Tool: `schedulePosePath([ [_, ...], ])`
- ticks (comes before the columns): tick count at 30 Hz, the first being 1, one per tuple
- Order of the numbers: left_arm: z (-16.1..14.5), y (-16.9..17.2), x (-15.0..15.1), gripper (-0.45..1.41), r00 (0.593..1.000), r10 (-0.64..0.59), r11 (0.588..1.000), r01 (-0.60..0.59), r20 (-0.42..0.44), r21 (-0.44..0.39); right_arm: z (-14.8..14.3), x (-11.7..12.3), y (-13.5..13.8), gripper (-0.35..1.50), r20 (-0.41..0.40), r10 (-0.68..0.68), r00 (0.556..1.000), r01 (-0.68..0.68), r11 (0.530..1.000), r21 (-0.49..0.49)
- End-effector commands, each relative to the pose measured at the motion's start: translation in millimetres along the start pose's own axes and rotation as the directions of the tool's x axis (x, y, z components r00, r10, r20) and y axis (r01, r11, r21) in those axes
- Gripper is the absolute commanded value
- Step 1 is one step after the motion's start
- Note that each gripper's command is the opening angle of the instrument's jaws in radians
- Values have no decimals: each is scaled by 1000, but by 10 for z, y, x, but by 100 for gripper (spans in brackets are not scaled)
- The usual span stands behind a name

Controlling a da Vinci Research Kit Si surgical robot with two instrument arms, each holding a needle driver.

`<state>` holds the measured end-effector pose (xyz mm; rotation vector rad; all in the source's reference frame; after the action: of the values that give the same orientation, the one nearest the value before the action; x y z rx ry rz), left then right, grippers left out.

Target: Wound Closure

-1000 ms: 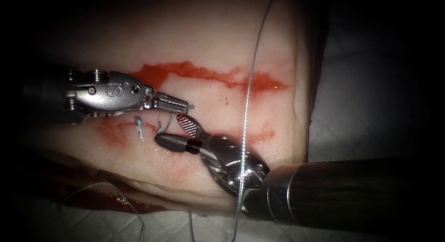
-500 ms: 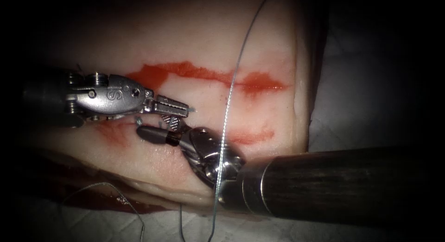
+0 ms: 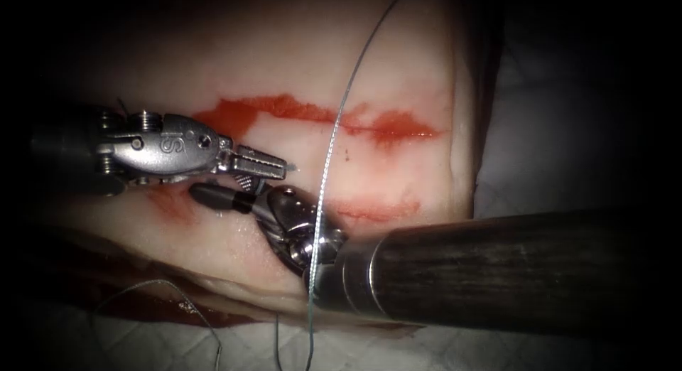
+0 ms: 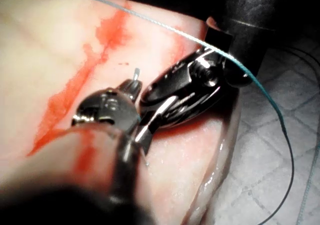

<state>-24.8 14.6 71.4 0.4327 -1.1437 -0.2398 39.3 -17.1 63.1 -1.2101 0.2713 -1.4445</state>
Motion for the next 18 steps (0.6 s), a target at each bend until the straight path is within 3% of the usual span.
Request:
schedulePosePath([
  [1,7,3,1,-45,1000,1,1000,-1,0,0,11,3,3,126,5,1,1000,-1,1000,-4],
  [7,6,2,2,-45,1000,1,1000,-1,0,-1,12,4,4,118,6,-4,1000,4,1000,-3],
  [13,7,1,3,-45,1000,2,1000,-2,0,-3,10,6,3,58,11,6,1000,-6,1000,3],
  [18,8,1,3,-45,1000,2,1000,-2,0,-3,10,12,1,39,2,25,1000,-25,1000,-18],
])
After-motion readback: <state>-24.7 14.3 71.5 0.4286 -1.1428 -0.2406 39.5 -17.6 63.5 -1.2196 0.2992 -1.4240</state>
